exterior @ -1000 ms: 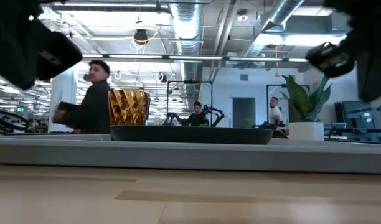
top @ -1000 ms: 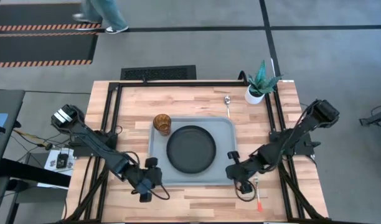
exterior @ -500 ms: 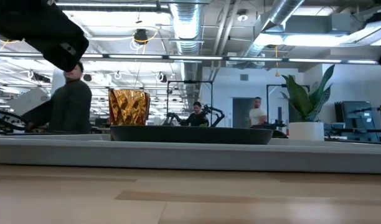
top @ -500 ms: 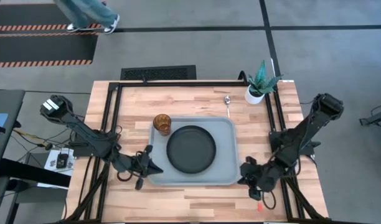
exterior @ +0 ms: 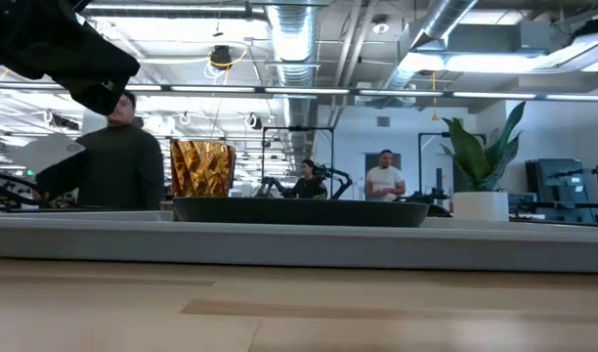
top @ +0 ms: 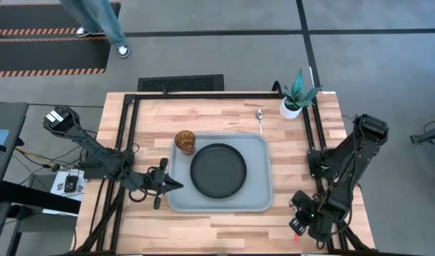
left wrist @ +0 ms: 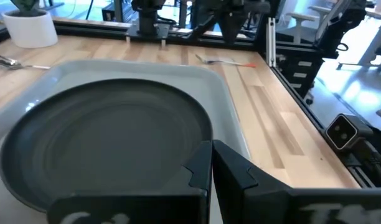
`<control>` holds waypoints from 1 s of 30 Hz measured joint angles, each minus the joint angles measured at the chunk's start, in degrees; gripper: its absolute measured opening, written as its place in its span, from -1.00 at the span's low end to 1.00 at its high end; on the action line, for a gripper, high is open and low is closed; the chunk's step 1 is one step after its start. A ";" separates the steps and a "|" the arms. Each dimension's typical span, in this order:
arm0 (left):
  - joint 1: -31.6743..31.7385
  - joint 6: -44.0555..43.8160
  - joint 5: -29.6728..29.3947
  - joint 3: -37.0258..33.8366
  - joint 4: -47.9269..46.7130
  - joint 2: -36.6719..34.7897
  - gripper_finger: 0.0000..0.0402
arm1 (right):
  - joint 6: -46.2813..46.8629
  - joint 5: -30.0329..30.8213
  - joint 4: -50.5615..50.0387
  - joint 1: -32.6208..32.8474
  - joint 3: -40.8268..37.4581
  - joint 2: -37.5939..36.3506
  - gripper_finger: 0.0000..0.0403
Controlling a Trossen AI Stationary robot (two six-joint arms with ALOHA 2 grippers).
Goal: Pick and place plate/cup/fork/spoon on tray
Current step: Put the orange fork on the gray serving tray to the right of the black plate
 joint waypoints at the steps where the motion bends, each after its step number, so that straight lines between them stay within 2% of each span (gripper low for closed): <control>1: 0.00 0.00 0.00 0.00 -0.04 0.00 -1.00 | 2.20 -1.45 -1.24 -0.01 0.26 0.61 -0.59; 8: 0.00 -0.05 0.00 0.00 -0.23 0.00 -1.00 | 9.25 -4.75 -1.51 -1.01 0.32 3.96 -0.33; 14: 0.02 -0.33 0.02 0.00 -0.57 0.00 -1.00 | 9.05 -5.21 -1.49 -3.42 0.32 7.34 -0.25; 19: 0.02 -1.37 0.04 0.00 -1.67 0.02 -1.00 | 6.48 -5.90 -0.35 -5.21 0.32 8.81 -0.30; 30: 0.02 -1.95 0.04 0.00 -2.03 0.02 -1.00 | 4.25 -8.57 2.33 -5.87 0.32 11.63 -0.62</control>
